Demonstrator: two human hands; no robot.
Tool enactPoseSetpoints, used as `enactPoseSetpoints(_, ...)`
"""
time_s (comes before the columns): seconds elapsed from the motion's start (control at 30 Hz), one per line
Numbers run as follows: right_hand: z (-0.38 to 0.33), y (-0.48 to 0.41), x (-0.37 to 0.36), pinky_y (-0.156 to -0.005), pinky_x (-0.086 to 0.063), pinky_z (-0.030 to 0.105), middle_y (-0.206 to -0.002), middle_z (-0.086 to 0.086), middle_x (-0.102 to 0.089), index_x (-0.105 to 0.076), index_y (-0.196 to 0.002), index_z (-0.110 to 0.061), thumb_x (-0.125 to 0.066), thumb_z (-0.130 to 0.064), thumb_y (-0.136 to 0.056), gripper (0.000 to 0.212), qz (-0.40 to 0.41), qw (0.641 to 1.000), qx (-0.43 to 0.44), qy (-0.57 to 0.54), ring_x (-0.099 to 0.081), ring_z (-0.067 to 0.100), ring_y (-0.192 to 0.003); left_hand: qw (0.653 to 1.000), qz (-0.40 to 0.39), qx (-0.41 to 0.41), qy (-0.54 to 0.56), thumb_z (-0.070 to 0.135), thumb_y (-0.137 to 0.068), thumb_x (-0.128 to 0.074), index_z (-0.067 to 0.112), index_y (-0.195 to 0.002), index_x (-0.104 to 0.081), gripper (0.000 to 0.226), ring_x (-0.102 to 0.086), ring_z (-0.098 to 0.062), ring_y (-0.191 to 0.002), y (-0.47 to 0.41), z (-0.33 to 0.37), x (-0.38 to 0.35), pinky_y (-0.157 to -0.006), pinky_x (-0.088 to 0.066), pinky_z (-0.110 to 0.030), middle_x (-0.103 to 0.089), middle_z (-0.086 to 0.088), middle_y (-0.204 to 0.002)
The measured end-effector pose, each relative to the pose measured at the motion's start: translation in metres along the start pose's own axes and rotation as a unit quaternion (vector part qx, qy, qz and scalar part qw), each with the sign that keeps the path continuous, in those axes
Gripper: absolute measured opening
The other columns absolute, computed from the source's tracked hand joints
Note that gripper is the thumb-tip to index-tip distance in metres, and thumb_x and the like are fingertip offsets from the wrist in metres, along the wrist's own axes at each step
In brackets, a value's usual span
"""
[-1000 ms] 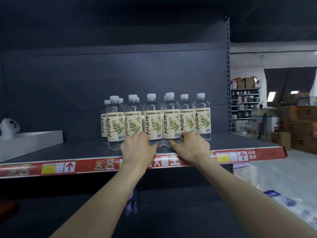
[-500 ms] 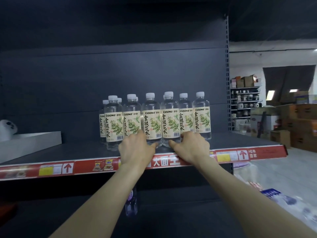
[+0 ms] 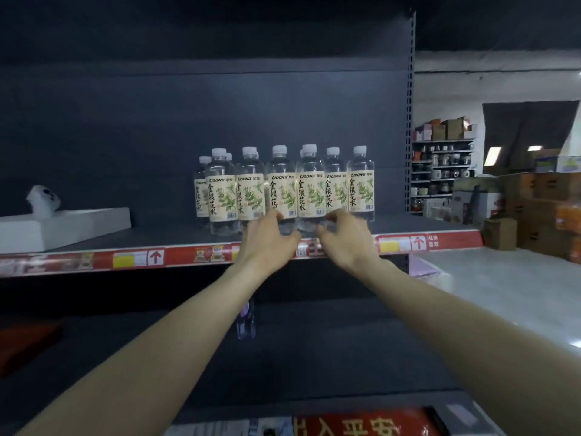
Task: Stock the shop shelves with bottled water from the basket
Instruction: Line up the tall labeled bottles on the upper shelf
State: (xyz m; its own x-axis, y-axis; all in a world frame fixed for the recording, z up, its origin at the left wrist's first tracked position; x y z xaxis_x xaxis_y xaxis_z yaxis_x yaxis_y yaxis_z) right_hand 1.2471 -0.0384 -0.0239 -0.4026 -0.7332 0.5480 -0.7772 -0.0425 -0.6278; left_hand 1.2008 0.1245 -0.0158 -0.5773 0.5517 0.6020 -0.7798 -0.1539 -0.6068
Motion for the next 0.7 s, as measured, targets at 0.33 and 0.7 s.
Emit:
enactPoseSetpoints(0.33, 0.076, 0.194, -0.043, -0.086, -0.052, 0.027, -0.104, -0.005, -0.074, -0.071, -0.114, -0.020, -0.064, -0.025, -0.093, 0.022, -0.132, 0.991, -0.004, -0.037, -0.068, 0.014, -0.100, 0.988, -0.123, 0.017, 0.089, 0.033, -0.089, -0.073, 0.026, -0.124, -0.067, 0.036, -0.068, -0.004, -0.099, 0.193, -0.064, -0.057, -0.090, -0.055, -0.024, -0.069, 0.012, -0.118)
enactPoseSetpoints(0.7, 0.177, 0.400, -0.137, -0.093, -0.047, 0.021, -0.109, -0.009, -0.076, -0.074, -0.109, -0.025, -0.065, -0.016, -0.090, 0.023, -0.361, 0.928, -0.094, -0.015, -0.068, 0.011, -0.109, 0.932, -0.333, 0.126, 0.065, 0.036, -0.088, -0.072, 0.030, -0.123, -0.068, 0.036, -0.063, 0.000, -0.108, 0.387, -0.171, -0.147, -0.090, -0.048, -0.014, -0.068, 0.015, -0.119)
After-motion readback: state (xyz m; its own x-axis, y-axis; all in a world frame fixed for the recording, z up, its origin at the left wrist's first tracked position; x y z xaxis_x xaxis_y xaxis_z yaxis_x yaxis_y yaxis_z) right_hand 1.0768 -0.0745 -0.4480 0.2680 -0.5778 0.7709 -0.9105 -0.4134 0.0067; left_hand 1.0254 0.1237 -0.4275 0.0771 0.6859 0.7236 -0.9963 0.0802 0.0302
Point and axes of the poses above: each hand's wrist, its own y-axis away from the middle knuckle, its own x-axis out of the back of the hand, z = x × y, the point moved 2 cm from there along -y, towards the middle knuckle
